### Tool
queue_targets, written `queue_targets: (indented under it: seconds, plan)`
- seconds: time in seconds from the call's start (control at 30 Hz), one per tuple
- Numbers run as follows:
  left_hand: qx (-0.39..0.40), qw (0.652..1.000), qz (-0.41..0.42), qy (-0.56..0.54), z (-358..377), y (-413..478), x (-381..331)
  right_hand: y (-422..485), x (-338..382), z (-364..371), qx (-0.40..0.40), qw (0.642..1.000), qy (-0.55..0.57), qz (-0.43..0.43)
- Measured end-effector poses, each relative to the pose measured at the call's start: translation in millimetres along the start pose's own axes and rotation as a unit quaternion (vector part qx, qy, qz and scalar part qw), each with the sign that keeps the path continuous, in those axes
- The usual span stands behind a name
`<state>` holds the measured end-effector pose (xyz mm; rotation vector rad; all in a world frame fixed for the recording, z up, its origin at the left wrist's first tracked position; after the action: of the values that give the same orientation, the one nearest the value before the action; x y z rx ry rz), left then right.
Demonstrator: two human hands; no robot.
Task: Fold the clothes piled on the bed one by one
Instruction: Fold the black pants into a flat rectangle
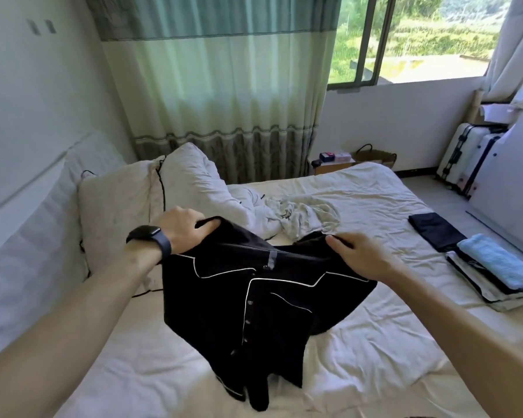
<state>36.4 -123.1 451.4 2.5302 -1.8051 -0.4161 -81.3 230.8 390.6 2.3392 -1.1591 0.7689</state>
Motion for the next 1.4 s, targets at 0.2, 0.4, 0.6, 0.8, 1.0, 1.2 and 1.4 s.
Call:
queue_targets:
  seconds: [0.2,0.4,0.6,0.8,1.0,1.2,1.4]
  plan:
    - [-0.009,0.993,-0.083,-0.084,-21.8,-37.3,-4.5,-24.9,10.3,-23.4,-0.071,0.984,-0.097,-0.135]
    - [0.101,0.967,-0.16,-0.17,38.8,-117.4,15.6,-56.1,-0.5,-0.8,-0.035,0.992,-0.095,-0.073]
    - [0.259,0.931,-0.214,-0.14,87.0,-174.5,45.6,-79.4,-39.8,51.9,0.093,0.995,-0.019,0.003]
    - [0.358,0.88,-0.201,-0.239,97.9,-205.9,47.4,-89.4,-42.6,52.5,0.089,0.995,0.011,-0.033]
    - [0.209,0.865,-0.189,-0.414,108.3,-257.6,56.8,-136.7,-55.6,55.2,0.064,0.997,0.022,-0.026]
    - [-0.054,0.976,-0.15,-0.15,124.0,-281.6,46.0,-148.4,-64.4,94.3,-0.028,0.999,0.026,0.013]
    - [0.017,0.989,-0.14,-0.034,127.9,-287.5,91.3,-132.1,-75.5,97.5,0.034,0.996,0.08,0.005]
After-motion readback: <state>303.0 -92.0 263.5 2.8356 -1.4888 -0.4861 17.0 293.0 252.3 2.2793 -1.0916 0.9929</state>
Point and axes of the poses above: each hand's wrist, its own y-axis towards the middle knuckle, its own z-axis out of the palm, x = y × z, the point moved 4 cm from there along y, towards the middle knuckle, and after that the axes turned 6 degrees about -z, right-handed, at the moved point
